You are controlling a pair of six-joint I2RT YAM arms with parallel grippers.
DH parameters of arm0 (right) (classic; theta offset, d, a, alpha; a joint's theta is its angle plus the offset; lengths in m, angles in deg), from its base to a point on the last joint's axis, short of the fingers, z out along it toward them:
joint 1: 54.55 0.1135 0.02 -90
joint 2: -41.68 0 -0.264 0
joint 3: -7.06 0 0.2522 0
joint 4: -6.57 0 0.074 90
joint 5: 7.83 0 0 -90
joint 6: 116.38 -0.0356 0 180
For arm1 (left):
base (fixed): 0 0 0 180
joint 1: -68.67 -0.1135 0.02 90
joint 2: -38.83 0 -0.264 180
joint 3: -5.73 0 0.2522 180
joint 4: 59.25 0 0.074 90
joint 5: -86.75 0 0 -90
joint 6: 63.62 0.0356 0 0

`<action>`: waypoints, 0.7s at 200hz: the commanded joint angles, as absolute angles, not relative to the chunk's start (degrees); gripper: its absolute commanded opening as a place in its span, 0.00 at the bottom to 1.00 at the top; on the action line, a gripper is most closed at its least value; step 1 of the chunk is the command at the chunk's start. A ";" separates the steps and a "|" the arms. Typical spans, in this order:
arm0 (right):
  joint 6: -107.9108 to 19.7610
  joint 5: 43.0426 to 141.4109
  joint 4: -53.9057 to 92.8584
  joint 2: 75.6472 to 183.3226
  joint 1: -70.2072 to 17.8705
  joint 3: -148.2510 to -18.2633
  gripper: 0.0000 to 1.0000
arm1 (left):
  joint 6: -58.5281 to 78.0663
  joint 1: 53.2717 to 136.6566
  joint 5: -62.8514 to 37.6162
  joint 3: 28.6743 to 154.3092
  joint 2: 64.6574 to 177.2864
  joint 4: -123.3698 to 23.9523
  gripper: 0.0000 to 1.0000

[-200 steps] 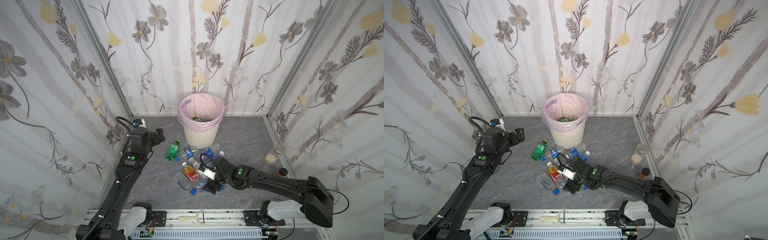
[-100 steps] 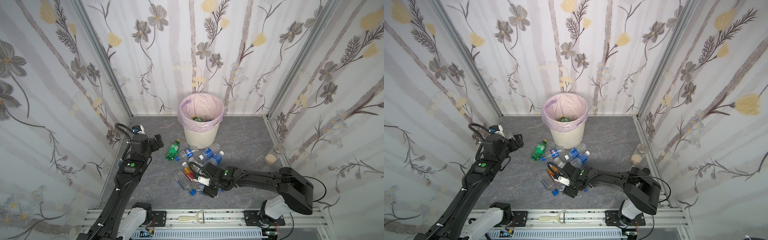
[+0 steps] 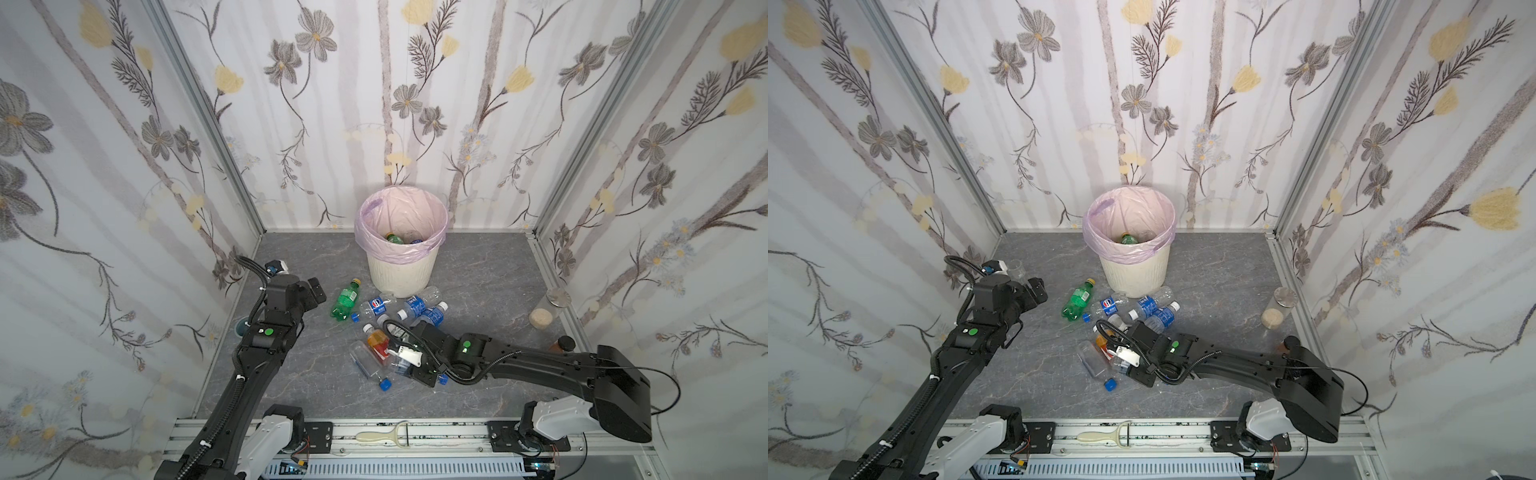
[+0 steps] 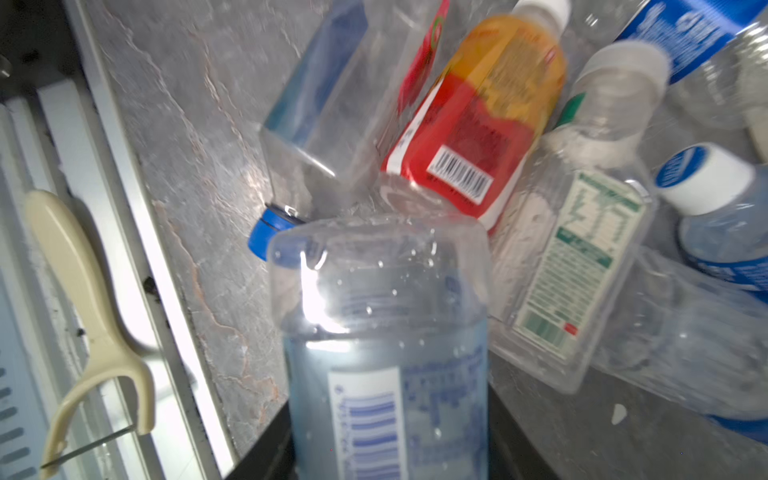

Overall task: Throw the plastic bottles in the bin
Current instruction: 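Grasp a clear light-blue-labelled bottle with the right gripper while the left arm draws back, then lift the light-blue-labelled bottle with the right gripper over the bin and release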

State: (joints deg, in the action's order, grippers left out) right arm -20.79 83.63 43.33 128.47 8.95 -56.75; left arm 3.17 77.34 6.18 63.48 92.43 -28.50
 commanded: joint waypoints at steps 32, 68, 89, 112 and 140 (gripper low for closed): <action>-29.02 81.94 36.14 116.42 1.82 -55.58 0.44 | 2.65 77.33 2.28 64.11 93.06 -28.97 1.00; -35.39 83.96 24.65 101.45 -7.13 -50.44 0.36 | 2.69 77.29 1.13 63.26 92.73 -28.97 1.00; -35.43 79.69 20.44 94.25 -10.73 -50.30 0.30 | 2.34 77.29 0.98 62.75 92.70 -28.97 1.00; -34.02 75.54 17.23 89.86 -12.60 -51.17 0.28 | 1.80 77.29 1.13 62.71 93.48 -28.97 1.00; -32.46 78.30 14.51 91.70 -15.45 -55.77 0.34 | 0.92 77.29 0.81 62.99 94.28 -29.05 1.00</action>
